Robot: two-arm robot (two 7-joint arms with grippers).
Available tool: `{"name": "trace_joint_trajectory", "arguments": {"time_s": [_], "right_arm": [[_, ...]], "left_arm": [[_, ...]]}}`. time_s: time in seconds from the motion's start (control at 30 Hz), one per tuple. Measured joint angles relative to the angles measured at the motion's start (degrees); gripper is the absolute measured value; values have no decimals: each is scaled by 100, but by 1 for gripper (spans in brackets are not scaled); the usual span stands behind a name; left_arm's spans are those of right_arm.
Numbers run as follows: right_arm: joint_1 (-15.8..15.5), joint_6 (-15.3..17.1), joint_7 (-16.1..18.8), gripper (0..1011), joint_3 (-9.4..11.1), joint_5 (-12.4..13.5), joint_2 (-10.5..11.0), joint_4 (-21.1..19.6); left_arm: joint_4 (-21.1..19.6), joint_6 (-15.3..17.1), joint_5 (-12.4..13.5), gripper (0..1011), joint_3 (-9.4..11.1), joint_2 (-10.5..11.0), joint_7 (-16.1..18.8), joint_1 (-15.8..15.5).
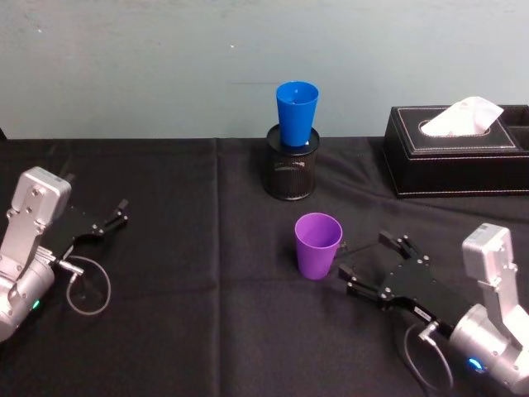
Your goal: Pick up one cup with a gripper and tap it against the other cup.
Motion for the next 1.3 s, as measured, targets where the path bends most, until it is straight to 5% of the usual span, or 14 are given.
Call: {"name": "trace_joint_trajectory", "arguments": {"time_s": [0.63,1.3], "right_arm": [[807,299,333,1003,-211,-371,-782,855],[1081,399,579,1003,-98,-459,-1259,1301]], "left_arm": [[0,0,0,1000,1,0,0,0],[0,0,0,1000,1,0,0,0]]}}
